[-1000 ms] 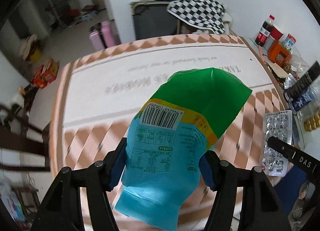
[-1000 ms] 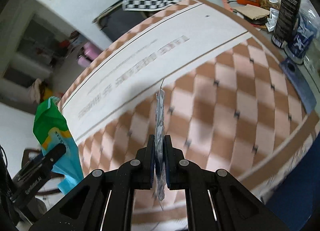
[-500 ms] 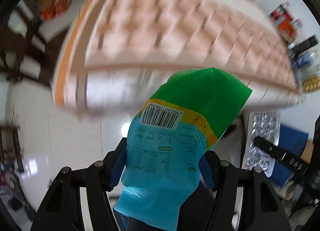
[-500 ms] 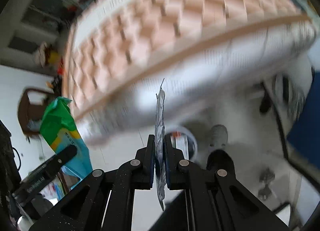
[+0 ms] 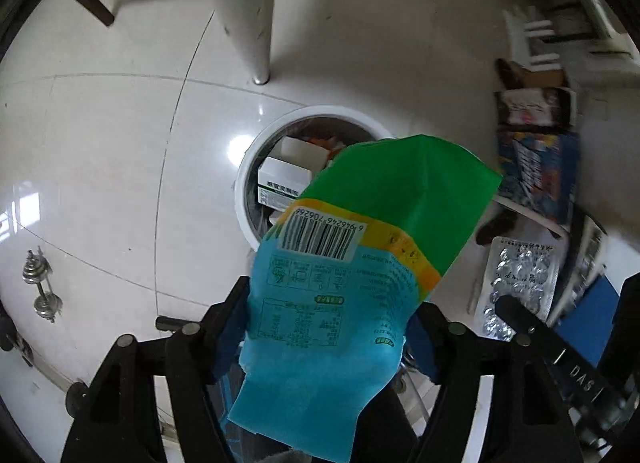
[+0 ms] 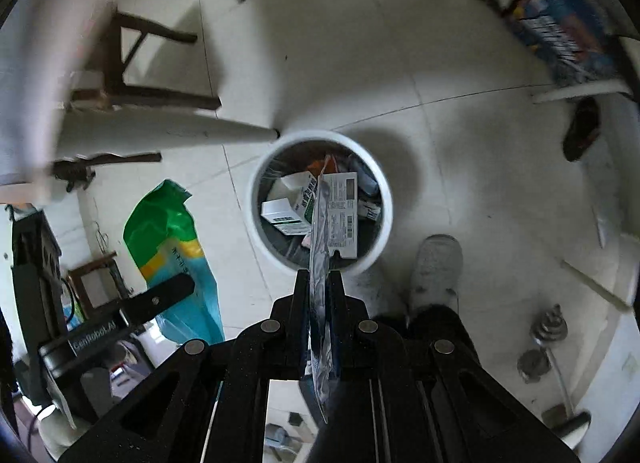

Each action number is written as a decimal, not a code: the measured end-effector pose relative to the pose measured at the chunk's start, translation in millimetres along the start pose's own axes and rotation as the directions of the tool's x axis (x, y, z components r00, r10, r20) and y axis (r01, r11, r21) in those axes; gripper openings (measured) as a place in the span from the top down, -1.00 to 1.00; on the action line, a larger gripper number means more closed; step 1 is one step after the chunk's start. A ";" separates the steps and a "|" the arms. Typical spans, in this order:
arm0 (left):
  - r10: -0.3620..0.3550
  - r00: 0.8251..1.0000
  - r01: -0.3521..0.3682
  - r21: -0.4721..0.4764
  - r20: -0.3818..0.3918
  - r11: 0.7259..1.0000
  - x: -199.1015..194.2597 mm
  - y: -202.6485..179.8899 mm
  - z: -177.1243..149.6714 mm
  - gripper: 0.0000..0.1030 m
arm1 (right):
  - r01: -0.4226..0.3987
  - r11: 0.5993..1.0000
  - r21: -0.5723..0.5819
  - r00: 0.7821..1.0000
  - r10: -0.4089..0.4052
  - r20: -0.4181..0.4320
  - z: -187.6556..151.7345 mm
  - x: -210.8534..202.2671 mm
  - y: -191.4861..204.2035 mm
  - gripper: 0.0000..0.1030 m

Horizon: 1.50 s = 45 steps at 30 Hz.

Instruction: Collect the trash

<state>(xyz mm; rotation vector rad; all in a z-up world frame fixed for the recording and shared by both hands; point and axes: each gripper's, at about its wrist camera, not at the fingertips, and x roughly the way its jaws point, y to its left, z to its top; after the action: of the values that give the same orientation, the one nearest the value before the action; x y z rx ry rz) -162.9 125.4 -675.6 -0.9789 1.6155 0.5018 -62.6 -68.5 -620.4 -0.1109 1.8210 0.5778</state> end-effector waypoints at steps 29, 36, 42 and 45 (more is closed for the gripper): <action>0.210 0.947 -0.239 0.096 0.243 0.966 -97.9 11.9 -71.2 -0.97 | 0.273 0.942 -0.194 0.961 -0.258 0.097 -24.5 -10.0 44.4 -0.96; 0.166 0.954 -0.203 0.127 0.251 0.971 -184.9 -7.2 -115.5 -0.98 | 0.268 0.945 -0.186 0.961 -0.248 0.124 -58.0 -117.2 69.6 -0.96; 0.108 0.950 -0.163 0.168 0.294 0.972 -267.7 -21.9 -151.3 -0.97 | 0.196 0.955 -0.221 0.978 -0.173 0.119 -92.7 -215.5 95.7 -0.96; 0.071 0.951 -0.132 0.188 0.301 0.973 -304.9 -29.4 -170.0 -0.97 | 0.152 0.958 -0.243 0.985 -0.127 0.117 -109.6 -263.3 105.9 -0.96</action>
<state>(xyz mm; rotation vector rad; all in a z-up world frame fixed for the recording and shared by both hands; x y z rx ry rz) -230.4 81.1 -334.7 -0.6348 1.4216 0.5128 -108.9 -79.5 -319.9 -0.3733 1.6217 0.6992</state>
